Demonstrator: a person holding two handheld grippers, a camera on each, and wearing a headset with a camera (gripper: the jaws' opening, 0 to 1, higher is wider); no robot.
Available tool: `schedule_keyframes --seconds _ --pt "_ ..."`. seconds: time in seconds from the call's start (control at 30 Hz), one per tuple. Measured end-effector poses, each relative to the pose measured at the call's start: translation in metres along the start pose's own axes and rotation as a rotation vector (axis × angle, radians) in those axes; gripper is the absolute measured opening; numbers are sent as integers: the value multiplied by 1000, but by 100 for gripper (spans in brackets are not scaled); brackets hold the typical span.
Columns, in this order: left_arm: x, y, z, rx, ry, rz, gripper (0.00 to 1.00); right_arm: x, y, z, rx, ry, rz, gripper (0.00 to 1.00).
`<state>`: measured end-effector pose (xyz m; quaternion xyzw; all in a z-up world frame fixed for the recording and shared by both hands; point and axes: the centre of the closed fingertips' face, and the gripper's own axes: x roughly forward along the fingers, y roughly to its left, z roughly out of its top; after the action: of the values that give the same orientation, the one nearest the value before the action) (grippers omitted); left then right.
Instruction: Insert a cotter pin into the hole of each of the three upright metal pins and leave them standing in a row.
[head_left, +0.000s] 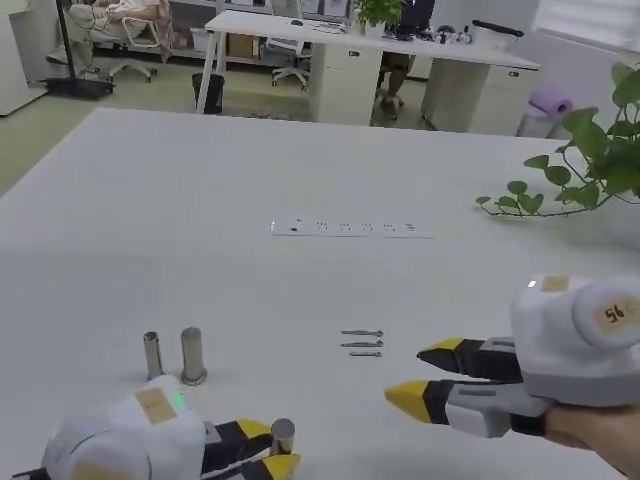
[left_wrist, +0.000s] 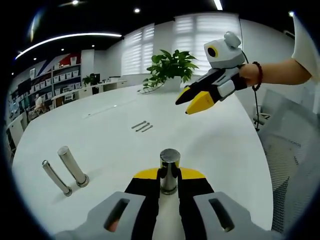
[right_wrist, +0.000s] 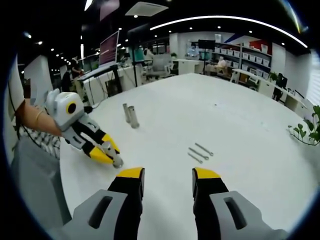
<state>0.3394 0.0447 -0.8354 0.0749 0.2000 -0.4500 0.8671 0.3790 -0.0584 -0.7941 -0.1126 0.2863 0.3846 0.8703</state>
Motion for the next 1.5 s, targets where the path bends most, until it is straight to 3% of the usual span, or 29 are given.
schedule_keyframes --seconds 0.2,0.67,1.0,1.1,1.37,1.5 --pt "0 2 -3 21 33 31 14 0 -1 0 -2 2 -2 39" --pt "-12 6 14 -62 -49 67 40 7 -18 10 -43 13 -5 34" --pt "-24 -1 17 -97 -59 84 56 23 -47 7 -114 80 -37 27" --pt "-27 -4 15 -85 -44 88 61 31 -58 5 -151 113 -46 24" --pt "-34 -6 19 -96 -58 97 72 48 -73 2 -211 172 -26 21" --pt "-37 -6 18 -94 -55 102 77 57 -80 5 -154 170 -11 20"
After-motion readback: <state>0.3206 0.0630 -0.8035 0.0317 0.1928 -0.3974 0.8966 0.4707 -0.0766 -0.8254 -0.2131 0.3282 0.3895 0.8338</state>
